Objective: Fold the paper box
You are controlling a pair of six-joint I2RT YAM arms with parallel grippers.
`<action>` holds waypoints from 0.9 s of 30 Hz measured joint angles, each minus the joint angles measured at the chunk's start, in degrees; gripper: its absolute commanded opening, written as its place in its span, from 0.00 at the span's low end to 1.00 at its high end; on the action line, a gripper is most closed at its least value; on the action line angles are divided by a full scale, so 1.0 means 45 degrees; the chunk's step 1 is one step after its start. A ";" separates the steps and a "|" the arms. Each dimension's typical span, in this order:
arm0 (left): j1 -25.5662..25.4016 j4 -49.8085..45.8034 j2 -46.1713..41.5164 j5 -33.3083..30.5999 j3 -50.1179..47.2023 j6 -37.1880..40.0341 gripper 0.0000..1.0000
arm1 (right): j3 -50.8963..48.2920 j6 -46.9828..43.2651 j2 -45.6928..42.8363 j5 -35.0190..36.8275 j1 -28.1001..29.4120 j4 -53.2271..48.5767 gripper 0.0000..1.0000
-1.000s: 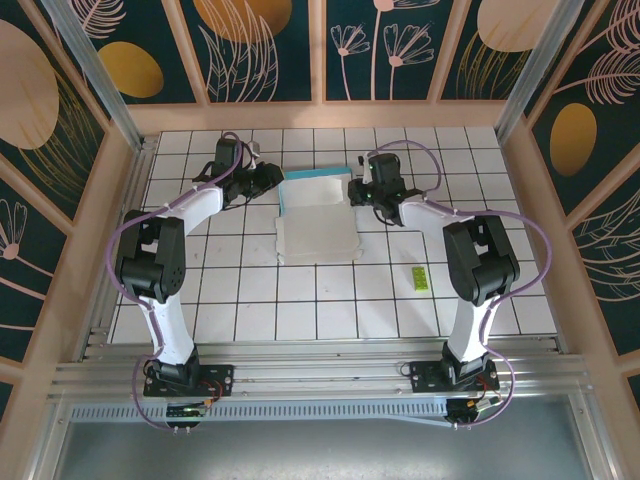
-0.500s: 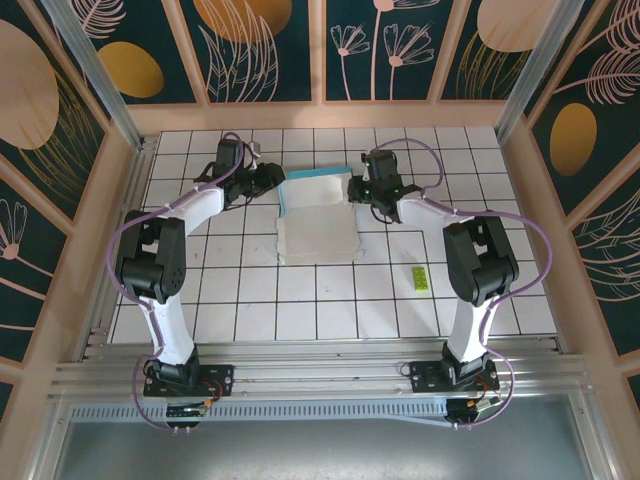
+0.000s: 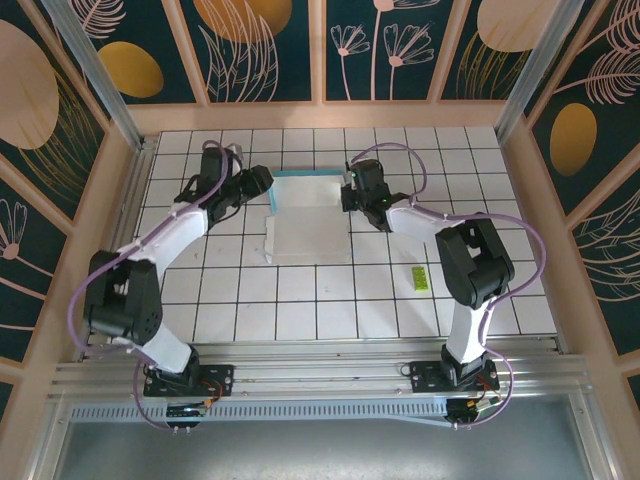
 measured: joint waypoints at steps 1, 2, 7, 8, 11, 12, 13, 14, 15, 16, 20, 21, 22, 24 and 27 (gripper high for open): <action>-0.0204 0.0136 -0.0452 -0.0233 -0.0437 -0.0151 0.41 | -0.0034 -0.0097 -0.0005 0.0102 0.0029 0.0063 0.07; -0.0461 0.0316 -0.0777 -0.0398 -0.0801 -0.0330 0.38 | -0.0073 -0.0131 -0.0015 0.0155 0.0053 0.0121 0.07; -0.2560 0.1535 -0.0563 -0.0471 -0.1894 -0.1520 0.23 | -0.0432 -0.0389 -0.0165 0.0408 0.0073 0.0442 0.07; -0.2963 0.1768 -0.0146 -0.0389 -0.1885 -0.1758 0.20 | -0.0461 -0.0403 -0.0180 0.0427 0.0073 0.0461 0.07; -0.4056 0.2331 0.1695 -0.0039 -0.1365 -0.2385 0.08 | -0.0549 -0.0427 -0.0219 0.0461 0.0073 0.0568 0.07; -0.4347 0.2623 0.2395 0.0180 -0.1137 -0.2589 0.04 | -0.0607 -0.0427 -0.0243 0.0461 0.0078 0.0588 0.07; -0.4580 0.2953 0.3060 0.0452 -0.0918 -0.2841 0.01 | -0.0641 -0.0427 -0.0267 0.0466 0.0073 0.0607 0.07; -0.4731 0.3220 0.3599 0.0680 -0.0748 -0.3099 0.00 | -0.0680 -0.0423 -0.0291 0.0461 0.0073 0.0636 0.07; -0.4838 0.3560 0.4129 0.0967 -0.0593 -0.3439 0.00 | -0.0719 -0.0423 -0.0330 0.0461 0.0073 0.0656 0.07; -0.4901 0.3871 0.4595 0.1253 -0.0457 -0.3755 0.00 | -0.0753 -0.0418 -0.0379 0.0461 0.0073 0.0651 0.07; -0.4920 0.4473 0.5833 0.1967 0.0107 -0.4405 0.00 | -0.0801 -0.0374 -0.0481 0.0452 0.0073 0.0680 0.07; -0.4920 0.4483 0.6037 0.2103 0.0277 -0.4488 0.00 | -0.0806 -0.0364 -0.0491 0.0452 0.0073 0.0680 0.07; -0.4920 0.4498 0.6164 0.2186 0.0408 -0.4527 0.00 | -0.0806 -0.0335 -0.0500 0.0452 0.0073 0.0690 0.07; -0.4930 0.4532 0.6280 0.2288 0.0568 -0.4580 0.00 | -0.0811 -0.0325 -0.0510 0.0452 0.0073 0.0695 0.07; -0.4954 0.4571 0.6377 0.2497 0.0758 -0.4585 0.00 | -0.0845 -0.0287 -0.0534 0.0452 0.0078 0.0709 0.07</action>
